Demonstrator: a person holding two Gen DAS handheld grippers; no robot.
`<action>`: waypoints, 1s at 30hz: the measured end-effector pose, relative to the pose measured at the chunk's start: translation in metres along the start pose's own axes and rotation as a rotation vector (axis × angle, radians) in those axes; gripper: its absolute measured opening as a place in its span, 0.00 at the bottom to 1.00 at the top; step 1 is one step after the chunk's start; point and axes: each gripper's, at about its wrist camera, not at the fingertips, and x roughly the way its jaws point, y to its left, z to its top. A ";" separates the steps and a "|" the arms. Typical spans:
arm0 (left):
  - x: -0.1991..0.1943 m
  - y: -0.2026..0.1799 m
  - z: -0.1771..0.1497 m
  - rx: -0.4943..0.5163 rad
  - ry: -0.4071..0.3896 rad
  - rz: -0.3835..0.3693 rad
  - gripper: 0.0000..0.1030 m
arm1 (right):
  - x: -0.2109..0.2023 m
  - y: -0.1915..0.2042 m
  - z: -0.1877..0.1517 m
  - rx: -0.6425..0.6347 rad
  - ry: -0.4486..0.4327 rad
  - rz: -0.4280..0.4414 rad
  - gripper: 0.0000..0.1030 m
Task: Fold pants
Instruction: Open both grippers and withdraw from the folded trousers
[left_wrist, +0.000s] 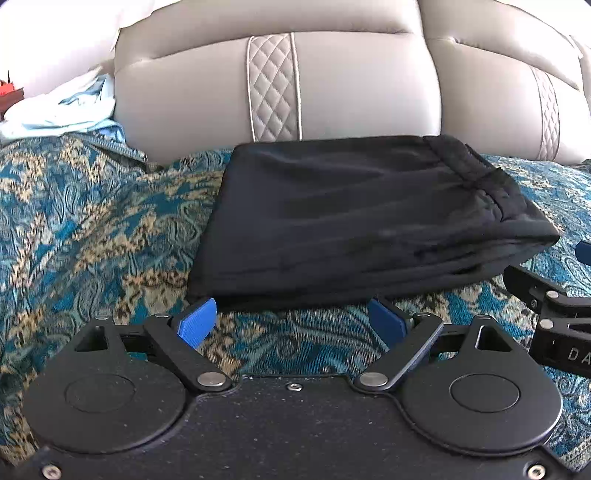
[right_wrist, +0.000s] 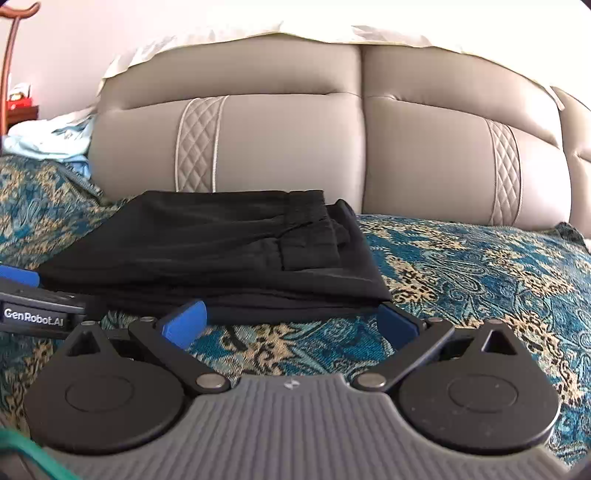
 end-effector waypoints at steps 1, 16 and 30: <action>0.001 0.000 -0.002 -0.005 0.002 0.001 0.87 | 0.000 0.000 -0.001 -0.005 0.002 0.003 1.00; 0.011 0.010 -0.013 -0.064 -0.014 -0.014 1.00 | 0.019 0.004 -0.009 -0.004 0.054 0.017 1.00; 0.015 0.013 -0.014 -0.063 -0.035 -0.042 1.00 | 0.024 0.006 -0.010 -0.016 0.059 0.024 1.00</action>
